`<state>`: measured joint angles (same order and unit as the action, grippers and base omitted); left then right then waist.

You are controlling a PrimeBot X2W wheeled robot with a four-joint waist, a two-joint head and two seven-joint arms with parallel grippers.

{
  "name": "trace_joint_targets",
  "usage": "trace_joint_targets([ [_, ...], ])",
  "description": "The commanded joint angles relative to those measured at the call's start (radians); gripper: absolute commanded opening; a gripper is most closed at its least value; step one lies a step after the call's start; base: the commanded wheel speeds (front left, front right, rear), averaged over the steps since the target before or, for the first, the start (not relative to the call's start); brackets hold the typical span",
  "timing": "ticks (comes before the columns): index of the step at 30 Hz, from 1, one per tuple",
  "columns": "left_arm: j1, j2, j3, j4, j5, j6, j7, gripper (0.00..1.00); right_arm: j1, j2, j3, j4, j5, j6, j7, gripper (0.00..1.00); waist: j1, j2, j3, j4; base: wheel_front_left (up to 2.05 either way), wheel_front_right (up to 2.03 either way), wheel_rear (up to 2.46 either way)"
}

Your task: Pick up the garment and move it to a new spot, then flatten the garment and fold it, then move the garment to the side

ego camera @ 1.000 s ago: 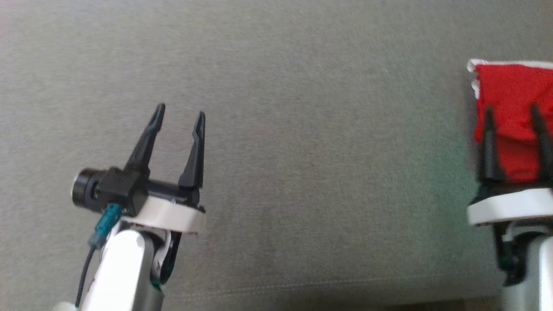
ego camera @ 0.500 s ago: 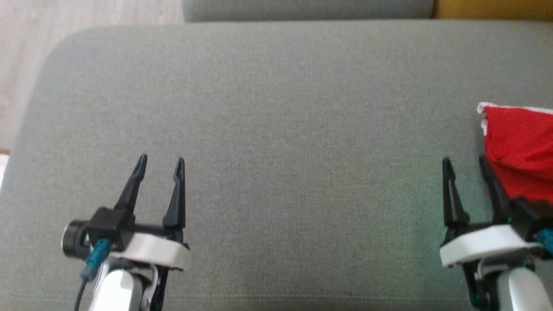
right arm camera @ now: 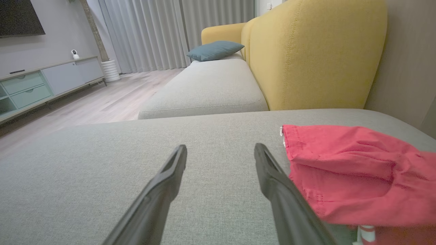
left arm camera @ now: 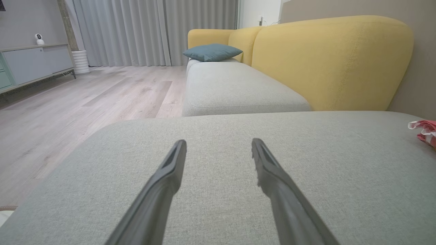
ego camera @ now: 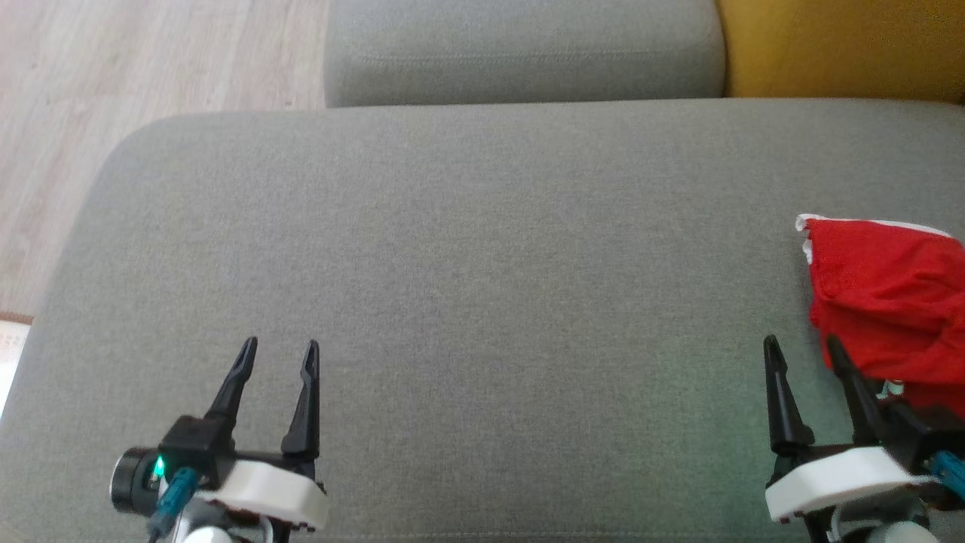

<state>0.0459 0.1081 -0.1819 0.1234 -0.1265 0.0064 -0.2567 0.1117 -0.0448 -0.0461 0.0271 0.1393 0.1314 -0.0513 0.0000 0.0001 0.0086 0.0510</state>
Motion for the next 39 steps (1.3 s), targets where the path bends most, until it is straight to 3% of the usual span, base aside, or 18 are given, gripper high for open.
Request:
trace_joint_targets([
  [1, -0.028, 0.014, 0.035, -0.031, -0.003, 0.006, -0.005, 1.0, -0.014, -0.006, 0.022, -0.039, 0.006, -0.001, 0.001, 1.0, 0.0, -0.0001, -0.011, -0.001, 0.0, 0.0, 0.0],
  [36, -0.046, 0.031, 0.007, -0.016, -0.005, 0.018, -0.005, 1.0, -0.022, -0.005, 0.039, -0.021, 0.021, -0.001, -0.008, 1.0, 0.0, -0.0001, -0.006, 0.003, 0.0, 0.0, 0.0],
  [37, 0.01, 0.016, -0.029, 0.011, 0.0, 0.012, 0.0, 0.0, 0.021, 0.001, 0.012, 0.01, 0.018, 0.0, -0.001, 0.0, 0.0, -0.0001, -0.006, 0.003, 0.0, 0.0, 0.0],
  [39, 0.014, 0.012, -0.031, 0.033, 0.0, 0.011, 0.001, 0.0, 0.023, 0.001, 0.013, 0.033, 0.019, 0.0, -0.001, 0.0, 0.0, -0.0001, -0.006, 0.003, 0.0, 0.0, 0.0],
])
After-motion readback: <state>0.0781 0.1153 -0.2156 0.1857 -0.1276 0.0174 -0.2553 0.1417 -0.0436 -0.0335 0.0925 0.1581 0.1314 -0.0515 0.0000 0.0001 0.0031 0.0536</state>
